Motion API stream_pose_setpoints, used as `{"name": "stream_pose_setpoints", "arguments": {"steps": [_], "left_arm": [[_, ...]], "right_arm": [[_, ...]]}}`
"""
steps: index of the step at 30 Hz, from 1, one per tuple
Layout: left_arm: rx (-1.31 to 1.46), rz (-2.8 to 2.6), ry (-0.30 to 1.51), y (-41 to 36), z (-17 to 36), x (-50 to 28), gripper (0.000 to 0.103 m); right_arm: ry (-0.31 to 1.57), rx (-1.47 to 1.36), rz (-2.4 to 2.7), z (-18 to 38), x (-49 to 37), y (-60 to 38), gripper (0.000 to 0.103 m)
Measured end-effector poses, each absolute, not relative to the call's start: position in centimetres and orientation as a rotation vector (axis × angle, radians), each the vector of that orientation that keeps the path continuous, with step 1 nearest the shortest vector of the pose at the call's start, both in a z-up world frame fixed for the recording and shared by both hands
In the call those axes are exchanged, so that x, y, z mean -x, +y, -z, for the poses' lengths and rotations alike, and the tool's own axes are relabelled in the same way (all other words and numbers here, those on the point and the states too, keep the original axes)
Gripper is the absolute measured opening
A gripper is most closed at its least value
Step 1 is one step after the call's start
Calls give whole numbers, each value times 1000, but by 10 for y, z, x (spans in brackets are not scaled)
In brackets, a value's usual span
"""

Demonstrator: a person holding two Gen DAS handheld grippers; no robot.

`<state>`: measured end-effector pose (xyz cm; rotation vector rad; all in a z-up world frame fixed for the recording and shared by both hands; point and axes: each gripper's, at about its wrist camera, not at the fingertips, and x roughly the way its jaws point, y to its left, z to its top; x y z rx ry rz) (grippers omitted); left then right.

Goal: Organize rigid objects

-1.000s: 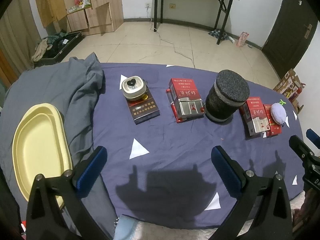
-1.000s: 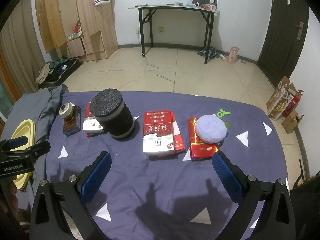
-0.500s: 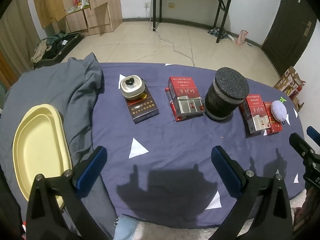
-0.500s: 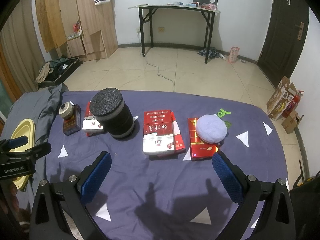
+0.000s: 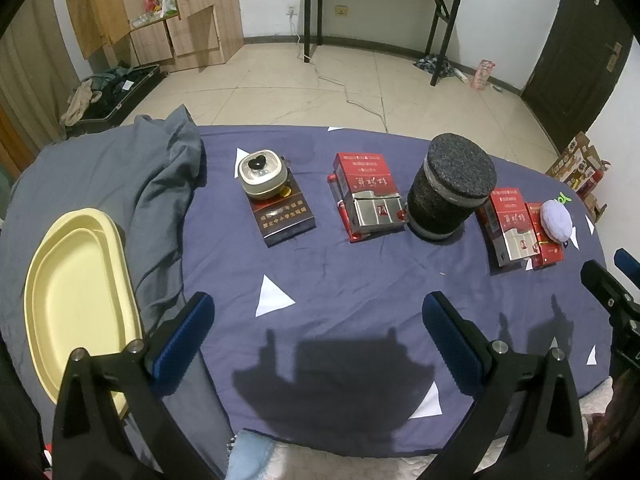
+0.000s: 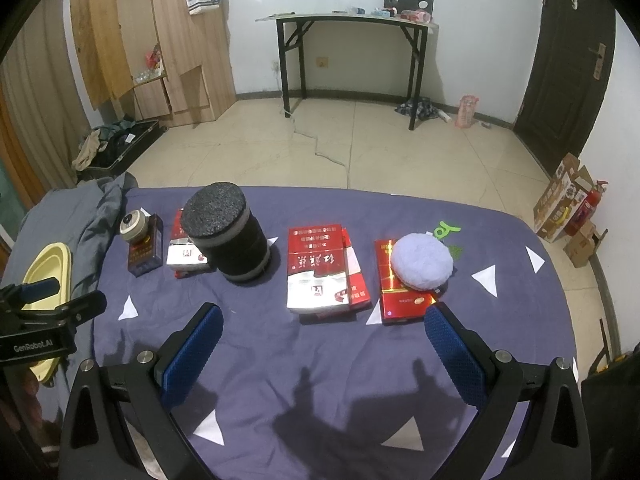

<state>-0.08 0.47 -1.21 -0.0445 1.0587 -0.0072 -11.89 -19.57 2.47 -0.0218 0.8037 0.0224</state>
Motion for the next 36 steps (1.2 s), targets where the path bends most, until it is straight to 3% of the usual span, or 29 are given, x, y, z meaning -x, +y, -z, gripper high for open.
{"name": "stream_pose_setpoints", "arguments": {"steps": [36], "left_arm": [[39, 13, 1062, 0, 14, 0, 103]], "right_arm": [[828, 40, -29, -21, 115, -191, 103]]}}
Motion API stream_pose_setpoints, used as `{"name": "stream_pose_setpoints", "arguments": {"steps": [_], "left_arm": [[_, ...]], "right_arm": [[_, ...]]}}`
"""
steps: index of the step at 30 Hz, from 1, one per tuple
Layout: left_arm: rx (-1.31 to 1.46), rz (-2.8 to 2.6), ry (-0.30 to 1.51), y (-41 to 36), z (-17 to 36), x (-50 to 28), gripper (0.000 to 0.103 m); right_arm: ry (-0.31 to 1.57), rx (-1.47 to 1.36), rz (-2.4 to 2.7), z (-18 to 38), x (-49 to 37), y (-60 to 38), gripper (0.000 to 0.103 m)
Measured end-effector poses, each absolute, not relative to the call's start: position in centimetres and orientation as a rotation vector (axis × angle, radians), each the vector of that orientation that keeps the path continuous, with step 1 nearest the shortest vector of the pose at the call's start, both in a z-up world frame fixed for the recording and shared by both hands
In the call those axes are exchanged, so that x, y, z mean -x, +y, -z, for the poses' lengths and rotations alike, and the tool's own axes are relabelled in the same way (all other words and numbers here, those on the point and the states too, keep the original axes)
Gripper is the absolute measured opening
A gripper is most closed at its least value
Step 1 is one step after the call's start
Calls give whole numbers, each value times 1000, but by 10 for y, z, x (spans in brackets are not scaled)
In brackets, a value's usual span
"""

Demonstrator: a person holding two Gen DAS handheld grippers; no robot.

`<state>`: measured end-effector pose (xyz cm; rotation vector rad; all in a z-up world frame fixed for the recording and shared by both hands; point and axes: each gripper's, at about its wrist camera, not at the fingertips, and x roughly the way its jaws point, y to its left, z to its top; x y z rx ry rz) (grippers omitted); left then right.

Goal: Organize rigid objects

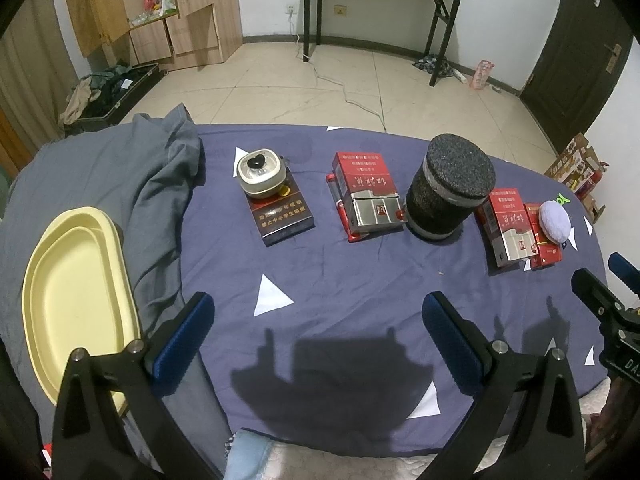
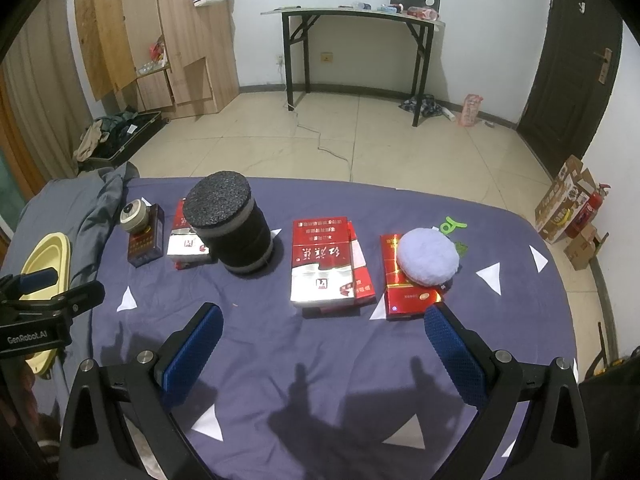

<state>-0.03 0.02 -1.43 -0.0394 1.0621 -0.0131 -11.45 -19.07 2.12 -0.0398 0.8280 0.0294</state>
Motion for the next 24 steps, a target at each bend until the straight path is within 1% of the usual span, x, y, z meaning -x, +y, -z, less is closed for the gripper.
{"name": "stream_pose_setpoints", "arguments": {"steps": [24], "left_arm": [[50, 22, 1070, 1, 14, -1, 103]], "right_arm": [[835, 35, -30, -20, 113, -192, 103]]}}
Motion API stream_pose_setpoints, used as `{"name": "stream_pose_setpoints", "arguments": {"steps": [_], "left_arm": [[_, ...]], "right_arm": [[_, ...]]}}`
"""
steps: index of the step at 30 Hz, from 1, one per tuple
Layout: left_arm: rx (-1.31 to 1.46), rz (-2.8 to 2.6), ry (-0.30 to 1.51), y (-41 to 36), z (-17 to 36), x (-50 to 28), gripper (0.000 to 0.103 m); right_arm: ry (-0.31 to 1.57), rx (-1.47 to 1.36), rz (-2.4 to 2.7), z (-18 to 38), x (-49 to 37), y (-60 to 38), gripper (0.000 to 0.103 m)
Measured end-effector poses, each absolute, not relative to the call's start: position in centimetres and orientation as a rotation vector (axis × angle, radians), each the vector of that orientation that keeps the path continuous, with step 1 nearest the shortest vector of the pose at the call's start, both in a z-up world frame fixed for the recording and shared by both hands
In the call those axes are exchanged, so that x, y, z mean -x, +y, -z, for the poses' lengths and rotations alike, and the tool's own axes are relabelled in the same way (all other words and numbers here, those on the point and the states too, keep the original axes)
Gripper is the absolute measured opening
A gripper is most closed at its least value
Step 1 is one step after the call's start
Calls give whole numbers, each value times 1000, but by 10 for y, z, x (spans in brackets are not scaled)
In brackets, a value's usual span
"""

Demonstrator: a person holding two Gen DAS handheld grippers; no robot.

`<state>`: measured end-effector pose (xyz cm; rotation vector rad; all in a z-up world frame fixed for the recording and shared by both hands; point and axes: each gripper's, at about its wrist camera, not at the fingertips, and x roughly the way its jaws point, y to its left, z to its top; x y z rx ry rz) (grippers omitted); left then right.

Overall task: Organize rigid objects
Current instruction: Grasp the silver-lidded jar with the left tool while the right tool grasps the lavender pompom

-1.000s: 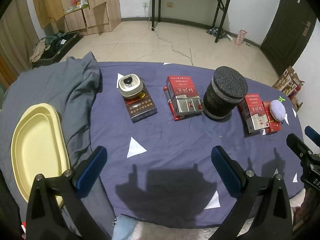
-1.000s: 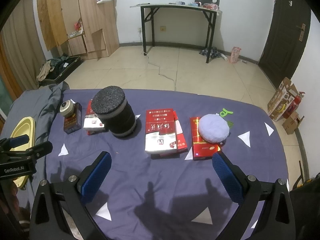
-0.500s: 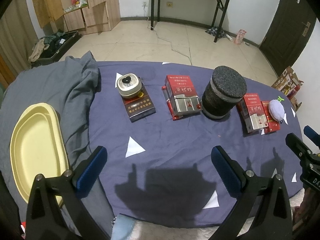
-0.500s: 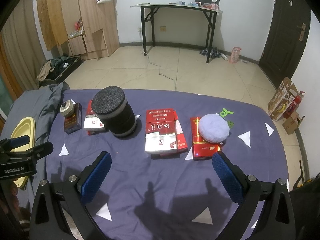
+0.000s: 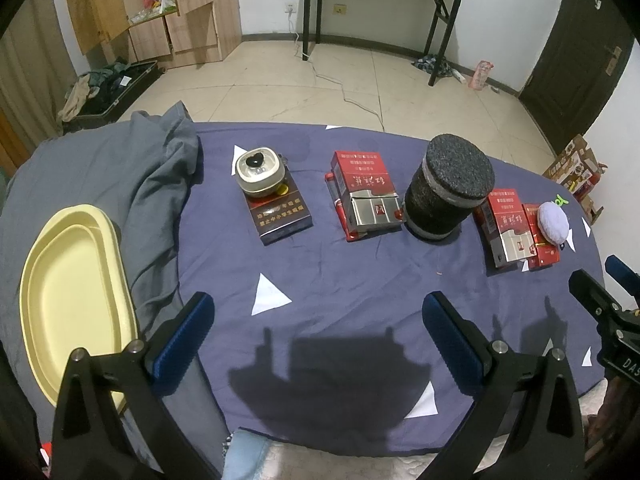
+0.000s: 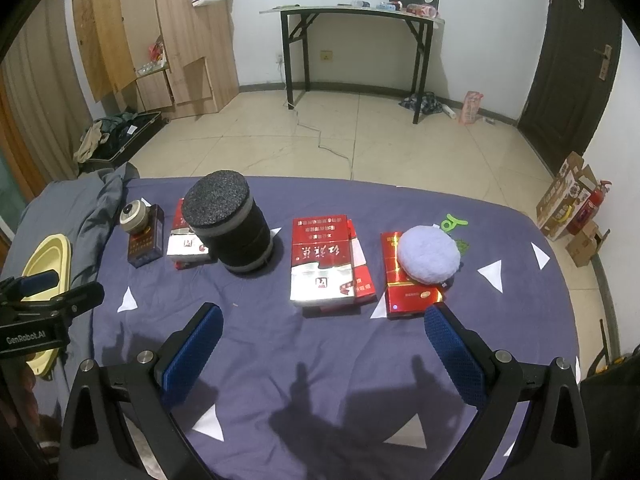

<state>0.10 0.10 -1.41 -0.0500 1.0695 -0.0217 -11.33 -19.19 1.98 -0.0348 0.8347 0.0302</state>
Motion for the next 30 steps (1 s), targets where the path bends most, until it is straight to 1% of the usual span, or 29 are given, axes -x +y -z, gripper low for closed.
{"name": "stream_pose_setpoints", "arguments": {"steps": [15, 20, 23, 27, 30], "left_arm": [[47, 36, 1073, 3, 11, -5, 103], [88, 25, 1037, 34, -10, -27, 103], [106, 15, 1048, 51, -14, -50, 103], [88, 33, 1106, 59, 3, -79, 103], [68, -5, 1154, 62, 21, -98, 103]], "right_arm": [[833, 28, -37, -20, 114, -195, 103], [809, -90, 25, -26, 111, -240, 103], [804, -174, 66, -26, 105, -273, 103], [826, -255, 78, -19, 92, -307, 103], [845, -199, 106, -14, 80, -313, 103]]}}
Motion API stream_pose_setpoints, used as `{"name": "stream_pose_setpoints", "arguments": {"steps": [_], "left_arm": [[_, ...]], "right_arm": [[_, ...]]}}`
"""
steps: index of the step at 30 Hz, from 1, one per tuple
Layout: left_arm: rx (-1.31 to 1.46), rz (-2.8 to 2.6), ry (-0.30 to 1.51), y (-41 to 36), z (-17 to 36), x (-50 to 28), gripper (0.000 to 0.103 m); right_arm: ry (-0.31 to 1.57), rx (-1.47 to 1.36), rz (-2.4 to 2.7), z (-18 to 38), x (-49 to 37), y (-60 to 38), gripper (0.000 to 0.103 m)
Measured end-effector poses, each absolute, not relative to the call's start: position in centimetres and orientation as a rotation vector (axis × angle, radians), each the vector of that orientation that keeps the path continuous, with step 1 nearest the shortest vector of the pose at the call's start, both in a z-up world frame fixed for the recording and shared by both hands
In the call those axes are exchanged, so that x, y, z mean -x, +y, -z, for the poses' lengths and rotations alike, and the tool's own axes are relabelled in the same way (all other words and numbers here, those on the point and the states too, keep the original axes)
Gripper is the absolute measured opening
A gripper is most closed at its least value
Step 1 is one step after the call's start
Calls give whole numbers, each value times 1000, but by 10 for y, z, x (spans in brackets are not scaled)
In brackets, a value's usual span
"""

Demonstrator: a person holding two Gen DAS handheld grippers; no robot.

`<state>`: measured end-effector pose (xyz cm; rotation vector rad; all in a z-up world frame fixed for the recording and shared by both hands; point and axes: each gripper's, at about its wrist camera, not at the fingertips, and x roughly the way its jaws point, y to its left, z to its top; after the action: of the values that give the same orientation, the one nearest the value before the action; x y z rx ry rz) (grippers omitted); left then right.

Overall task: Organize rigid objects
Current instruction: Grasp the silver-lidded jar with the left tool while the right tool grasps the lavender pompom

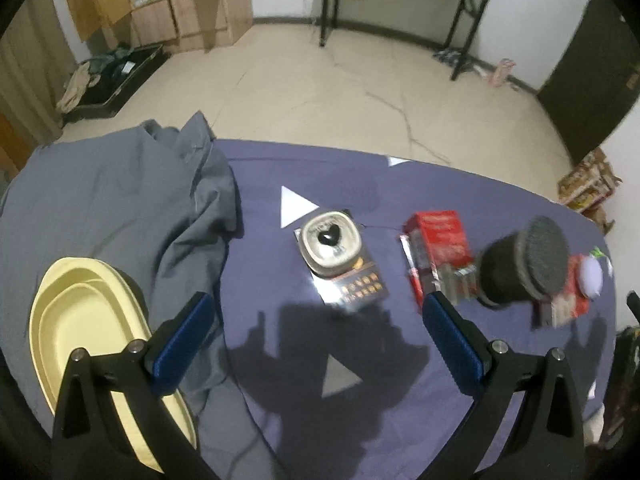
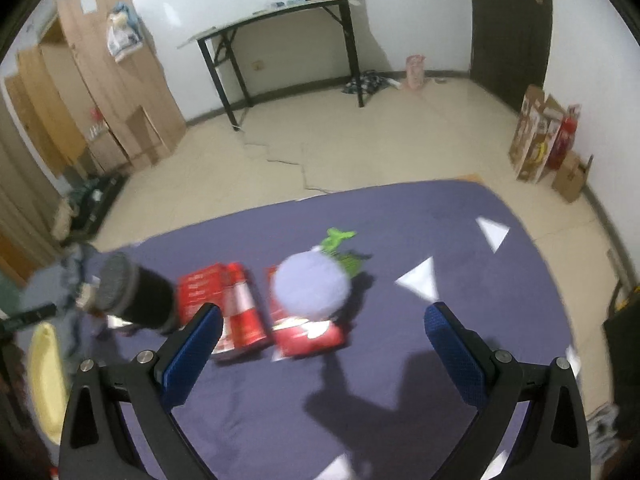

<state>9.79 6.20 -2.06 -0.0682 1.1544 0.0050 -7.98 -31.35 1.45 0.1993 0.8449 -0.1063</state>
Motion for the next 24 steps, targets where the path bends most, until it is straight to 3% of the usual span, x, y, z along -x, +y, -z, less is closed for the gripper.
{"name": "stream_pose_setpoints", "arguments": {"steps": [5, 14, 21, 22, 24], "left_arm": [[153, -9, 1161, 64, 37, -120, 102], [179, 10, 1239, 74, 63, -139, 93], [197, 43, 1242, 69, 69, -151, 93], [205, 38, 1240, 70, 70, -154, 90], [223, 35, 1239, 75, 74, -158, 73]], "right_arm": [[877, -73, 116, -3, 52, -299, 103], [912, -60, 56, 22, 13, -285, 103], [928, -70, 21, 26, -3, -294, 101], [936, -75, 14, 28, -5, -295, 97], [942, -70, 18, 32, -6, -298, 92]]}}
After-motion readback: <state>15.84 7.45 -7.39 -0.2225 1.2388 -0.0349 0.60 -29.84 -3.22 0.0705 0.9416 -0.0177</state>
